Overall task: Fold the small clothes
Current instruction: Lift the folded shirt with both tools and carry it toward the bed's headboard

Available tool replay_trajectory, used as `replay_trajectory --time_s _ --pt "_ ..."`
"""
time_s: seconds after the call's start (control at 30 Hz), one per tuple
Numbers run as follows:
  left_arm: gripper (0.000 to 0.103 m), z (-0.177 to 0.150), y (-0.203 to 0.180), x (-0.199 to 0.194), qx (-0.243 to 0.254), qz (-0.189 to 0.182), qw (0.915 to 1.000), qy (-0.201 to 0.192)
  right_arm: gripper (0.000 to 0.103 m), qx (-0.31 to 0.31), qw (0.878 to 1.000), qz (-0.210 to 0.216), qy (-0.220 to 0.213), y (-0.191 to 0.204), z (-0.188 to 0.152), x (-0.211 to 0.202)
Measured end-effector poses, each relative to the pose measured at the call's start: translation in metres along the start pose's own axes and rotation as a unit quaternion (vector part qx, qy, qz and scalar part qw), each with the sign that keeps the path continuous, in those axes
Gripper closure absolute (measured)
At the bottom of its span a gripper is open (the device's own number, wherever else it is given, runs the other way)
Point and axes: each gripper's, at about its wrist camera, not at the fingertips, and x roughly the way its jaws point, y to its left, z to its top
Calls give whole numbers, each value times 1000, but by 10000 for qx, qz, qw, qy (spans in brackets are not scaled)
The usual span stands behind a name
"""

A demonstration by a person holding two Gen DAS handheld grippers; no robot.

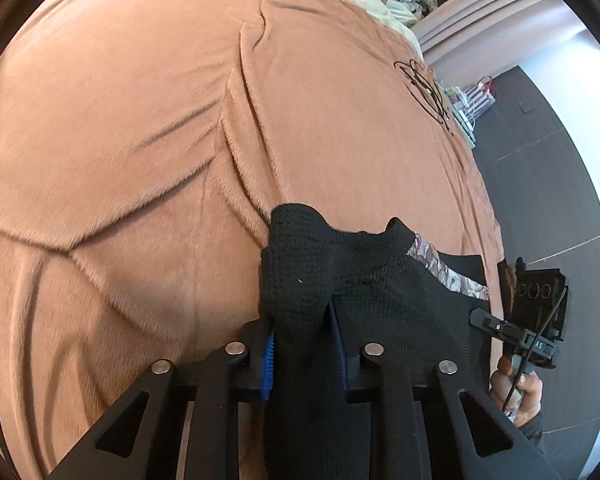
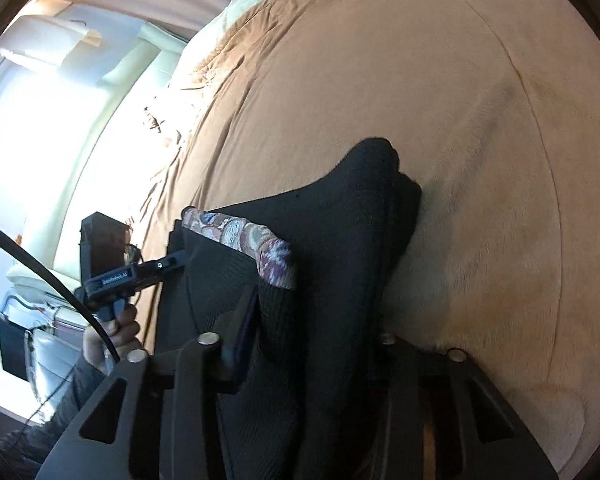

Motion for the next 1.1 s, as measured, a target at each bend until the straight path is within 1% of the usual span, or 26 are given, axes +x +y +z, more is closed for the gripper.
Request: replay_trajectory --time_s 0.1,0.13,0.23,0.47,0.7,0.9,1.1 --pt "89 0 -5 0 98 52 9999 -20 88 -88 9998 -150 -64 2 -1 -4" --pt "91 -1 -7 -2 126 68 9999 -36 89 -154 9996 -201 -95 6 -3 -7" --pt "94 -2 -14 -13 203 27 9997 -158 90 -339 9985 -361 -217 21 -6 -16" --pt "96 -7 -36 -55 437 -231 9977 -460 90 -706 9952 -447 -512 65 -21 -47" --pt "97 -20 -57 -100 595 -375 9945 -776 90 -1093 9891 -538 -831 113 -49 -79" --pt "97 -31 -80 -147 792 -474 9893 -1130 91 -1408 9817 -601 -1130 156 -73 -112" --pt "97 -49 -89 -198 947 -524 9826 -1511 91 -1753 9733 -545 -1378 195 -107 -140"
